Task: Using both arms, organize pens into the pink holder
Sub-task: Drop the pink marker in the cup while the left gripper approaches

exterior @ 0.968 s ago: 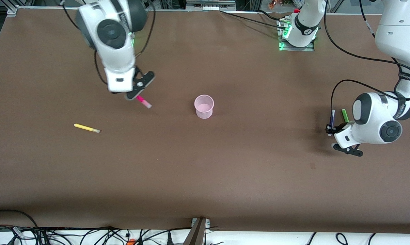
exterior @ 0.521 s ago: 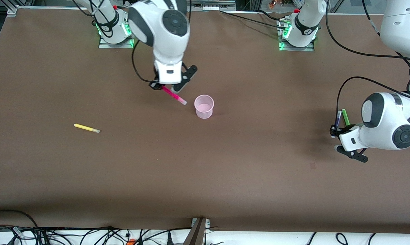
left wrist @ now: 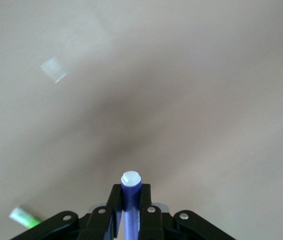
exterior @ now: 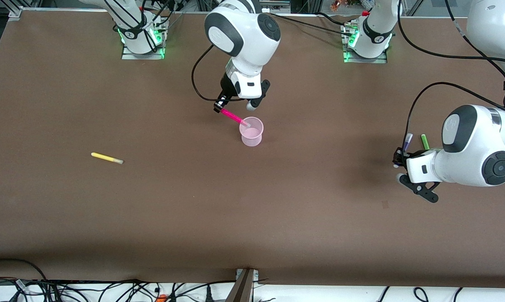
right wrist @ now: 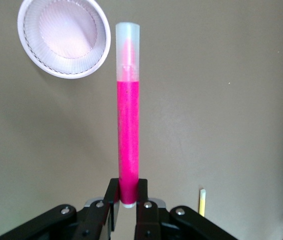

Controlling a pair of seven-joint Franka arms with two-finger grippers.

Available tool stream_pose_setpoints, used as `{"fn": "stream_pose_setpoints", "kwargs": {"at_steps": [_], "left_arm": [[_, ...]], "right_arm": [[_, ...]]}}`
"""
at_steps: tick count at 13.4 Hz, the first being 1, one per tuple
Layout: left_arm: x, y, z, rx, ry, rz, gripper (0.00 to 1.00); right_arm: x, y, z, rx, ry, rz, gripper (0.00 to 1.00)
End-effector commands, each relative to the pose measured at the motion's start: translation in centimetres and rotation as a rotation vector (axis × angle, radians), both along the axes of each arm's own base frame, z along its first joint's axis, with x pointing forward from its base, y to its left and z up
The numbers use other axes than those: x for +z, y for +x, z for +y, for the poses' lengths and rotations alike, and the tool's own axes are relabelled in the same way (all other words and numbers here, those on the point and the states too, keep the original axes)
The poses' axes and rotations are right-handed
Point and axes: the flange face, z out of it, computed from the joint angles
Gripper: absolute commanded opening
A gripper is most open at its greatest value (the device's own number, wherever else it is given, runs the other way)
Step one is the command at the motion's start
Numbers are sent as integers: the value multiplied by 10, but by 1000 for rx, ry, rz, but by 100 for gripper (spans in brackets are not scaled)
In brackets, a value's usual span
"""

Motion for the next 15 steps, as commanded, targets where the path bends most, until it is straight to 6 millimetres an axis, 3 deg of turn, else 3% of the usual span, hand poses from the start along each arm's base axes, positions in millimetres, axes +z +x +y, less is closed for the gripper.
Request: {"fn": "stream_pose_setpoints", "kwargs": {"at_steps": [1, 4, 7, 14, 15], "left_arm": [[7, 1, 3, -83, -133, -5, 0], [11, 4, -10, -199, -317, -43, 0], [10, 5, -21, -261, -443, -69, 0], [10, 6, -53, -396, -771, -169, 0], [8, 7, -55, -442, -810, -197, 0]], "right_arm": [[-30, -7, 18, 46, -72, -13, 0], [-45, -19, 31, 127, -139, -55, 0], [-49, -29, 44, 156, -159, -83, 0], [-93, -37, 54, 198, -280, -95, 0], [-91, -37, 56, 198, -277, -98, 11]]}}
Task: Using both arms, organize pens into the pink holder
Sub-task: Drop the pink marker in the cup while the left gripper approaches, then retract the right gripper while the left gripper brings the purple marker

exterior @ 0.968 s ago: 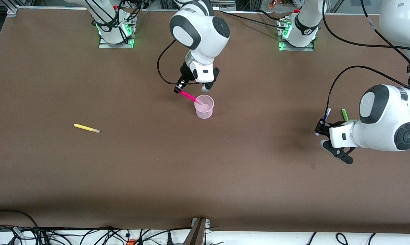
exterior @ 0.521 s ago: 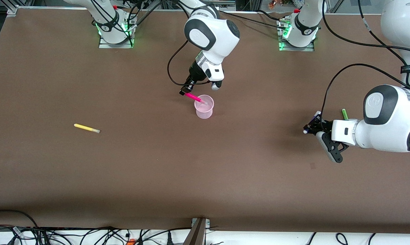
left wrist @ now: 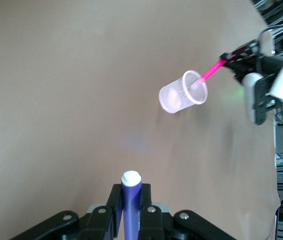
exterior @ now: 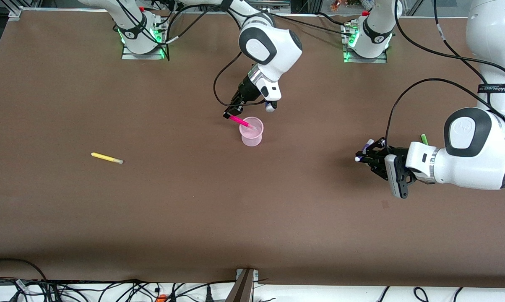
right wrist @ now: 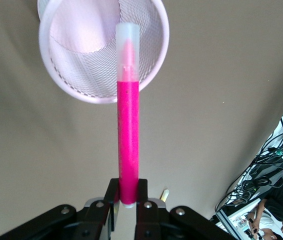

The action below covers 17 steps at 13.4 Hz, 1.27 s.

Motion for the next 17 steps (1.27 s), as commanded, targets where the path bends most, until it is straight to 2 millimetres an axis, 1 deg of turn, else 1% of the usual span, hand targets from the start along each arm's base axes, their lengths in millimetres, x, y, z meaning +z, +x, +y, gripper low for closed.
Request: {"fn": "stream_pose_setpoints", "kwargs": {"at_steps": [1, 2, 3, 5, 6, 7, 8, 9, 10, 11, 12, 13, 14, 15, 16, 17], "left_arm": [[2, 4, -6, -92, -134, -82, 0], [4, 4, -9, -91, -169, -91, 0], [6, 5, -12, -94, -198, -99, 0], [2, 6, -20, -101, -286, -119, 0], [-2, 7, -22, -102, -325, -127, 0], [-6, 8, -24, -95, -356, -127, 0], [-6, 8, -26, -90, -377, -128, 0], [-4, 7, -33, -99, -382, -128, 0], [-4, 6, -36, -106, -385, -123, 0], [-4, 5, -38, -115, -391, -117, 0], [0, 5, -45, -122, -398, -122, 0], [4, 5, -55, -134, -409, -128, 0], [-2, 1, -73, -162, -422, -119, 0], [-8, -1, -88, -193, -445, -124, 0], [-6, -4, -103, -201, -481, -129, 0], [-5, -5, -111, -198, -497, -122, 0]], "right_arm": [[3, 3, 7, -6, -12, -29, 34], [4, 3, 7, -5, -13, -31, 60], [3, 4, 7, -4, -13, -30, 72], [10, 8, 8, -7, -6, -35, 97], [18, 14, 8, -17, 2, -46, 99], [32, 23, 4, -47, -1, -58, 99], [50, 33, -2, -93, -3, -72, 99], [70, 41, -10, -137, -10, -88, 99], [81, 57, -26, -180, -9, -88, 99], [109, 77, -49, -231, 38, -52, 99], [125, 99, -75, -278, 86, 7, 99], [150, 124, -109, -333, 134, 35, 99], [170, 143, -140, -392, 182, 50, 99], [190, 157, -168, -439, 239, 77, 99], [211, 174, -202, -488, 313, 98, 99], [229, 186, -234, -539, 382, 117, 99]]}}
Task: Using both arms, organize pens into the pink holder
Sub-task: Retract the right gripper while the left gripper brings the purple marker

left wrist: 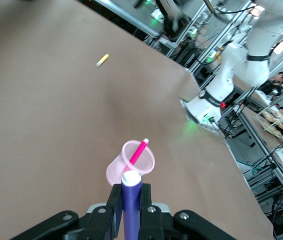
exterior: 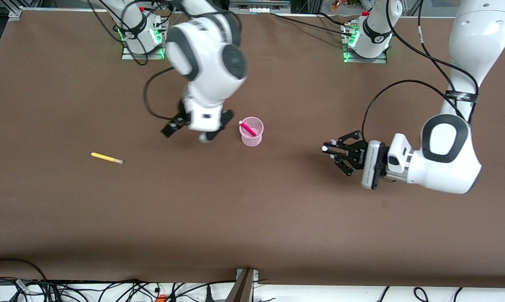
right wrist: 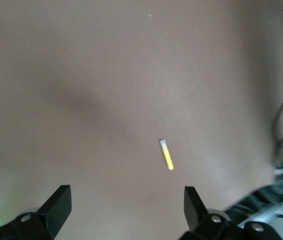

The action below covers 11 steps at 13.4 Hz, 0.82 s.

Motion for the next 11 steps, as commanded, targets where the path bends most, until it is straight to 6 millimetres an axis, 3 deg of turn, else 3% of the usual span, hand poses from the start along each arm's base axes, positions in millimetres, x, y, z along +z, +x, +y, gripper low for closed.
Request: {"fn": "stream_pose_setpoints", "kwargs": {"at_steps": [1, 3, 4, 6, 10, 11], "left_arm": [[1, 1, -30, -28, -66, -12, 0], [2, -2, -63, -16, -73, -37, 0], [3, -8, -89, -28, -66, -59, 0], [5, -16, -129, -25, -46, -108, 0], [-6, -56, -209, -120, -28, -144, 0], [-7, -62, -222, -126, -21, -164, 0]], "right_arm": [[45, 21, -75, -129, 163, 19, 99], [70, 39, -142, -281, 222, -8, 99], [79, 45, -175, -359, 286, -12, 99], [81, 53, -242, -519, 395, -7, 99], [68, 38, -331, -726, 425, -11, 99], [67, 29, -341, -743, 445, -17, 99]]}}
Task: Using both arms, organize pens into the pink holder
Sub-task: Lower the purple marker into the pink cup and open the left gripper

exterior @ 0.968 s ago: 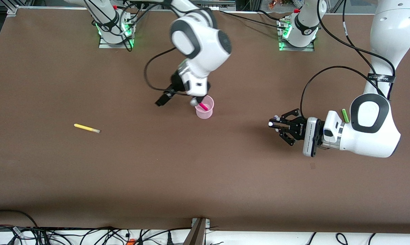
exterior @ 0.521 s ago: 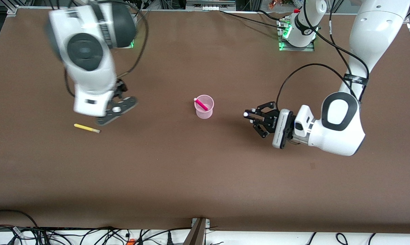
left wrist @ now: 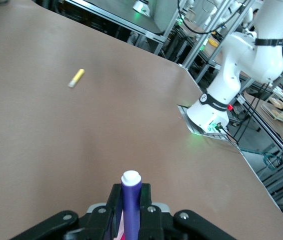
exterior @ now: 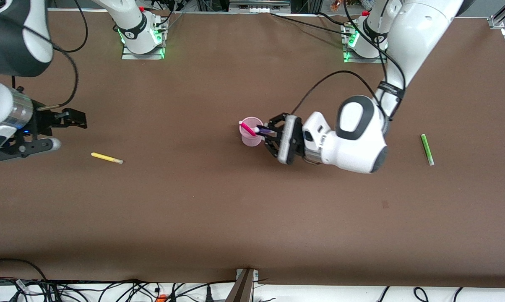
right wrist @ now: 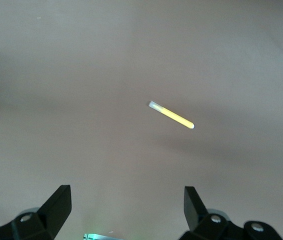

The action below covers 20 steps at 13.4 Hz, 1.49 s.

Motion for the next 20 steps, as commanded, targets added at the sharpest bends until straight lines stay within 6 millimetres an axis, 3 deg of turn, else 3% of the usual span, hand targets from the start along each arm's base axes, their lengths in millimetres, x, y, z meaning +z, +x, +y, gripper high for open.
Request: {"fn": "stream_pose_setpoints", "kwargs": {"at_steps": [1, 4, 6, 10, 13, 20], "left_arm": [[-4, -14, -37, -29, 0, -68, 0], [-24, -26, -50, -32, 63, -109, 0], [-46, -41, -55, -14, 106, -99, 0], [-52, -39, -54, -17, 157, -133, 0], [-65, -47, -59, -16, 177, -96, 0], [-68, -50, -61, 82, 245, 26, 0]], "right_arm": [[-5, -36, -26, -78, 62, -14, 99], [-14, -46, -41, -149, 57, -25, 99], [2, -53, -44, -164, 63, -18, 99], [43, -50, -78, -219, 67, -110, 100], [46, -52, -79, -216, 60, -105, 100], [46, -52, -71, -194, 59, -104, 100]]}}
